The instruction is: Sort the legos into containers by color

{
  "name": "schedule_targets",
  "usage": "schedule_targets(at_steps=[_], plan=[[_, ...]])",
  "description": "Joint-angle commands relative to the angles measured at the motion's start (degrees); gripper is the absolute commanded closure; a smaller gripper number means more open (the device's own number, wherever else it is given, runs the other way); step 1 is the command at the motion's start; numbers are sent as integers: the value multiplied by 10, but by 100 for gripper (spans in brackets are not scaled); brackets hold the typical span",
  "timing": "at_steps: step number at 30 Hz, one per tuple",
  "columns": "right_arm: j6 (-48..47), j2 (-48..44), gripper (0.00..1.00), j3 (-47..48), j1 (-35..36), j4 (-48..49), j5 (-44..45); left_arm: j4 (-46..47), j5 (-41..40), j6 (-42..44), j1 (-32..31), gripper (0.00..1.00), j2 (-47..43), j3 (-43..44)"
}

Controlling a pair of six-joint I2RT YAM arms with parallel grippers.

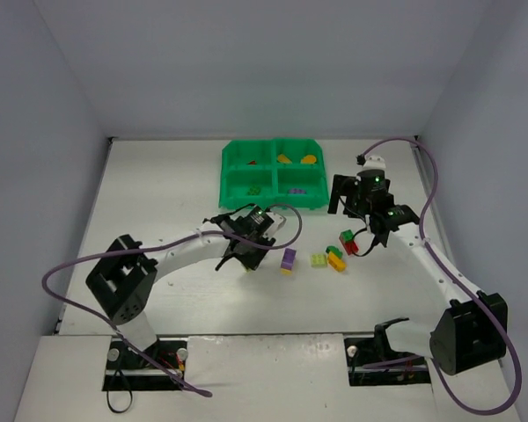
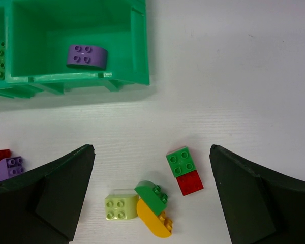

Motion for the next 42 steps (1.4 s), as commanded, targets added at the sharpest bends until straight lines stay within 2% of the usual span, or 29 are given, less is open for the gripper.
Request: schedule_targets(at_steps=[1,4,8,15,22,29,34,36,41,42], plan=[[6,-2,7,9,-3,20,-4,-44,-35,7,11,100,-73,66],[6,-6,7,9,-3,20,-8,-67,-42,20,30,100,-95,122],[8,-11,7,7,-3,20,-13,-63,-32,52,108,99,-83,201],[15,-21,7,-4,-3,19,-24,-23,0,71,193,99,59,381],[17,-35,8,-6,-3,11,-31,-35,25,72,218,99,206,542],[22,-57,7,-16,-3,-2,-23,-37,33,60,219,99,240,547],[27,-71,7,-28,-3,-9,-20,-28,40,54,220,92,238,521],[27,-72,8,-30,-3,-12,-20,-30,40,53,220,87,238,519],[30,-78,7,-33,-3,-16,-17,-27,37,49,219,64,233,507],[30,-77,7,-32,-3,-17,-18,-26,36,50,220,62,232,505]])
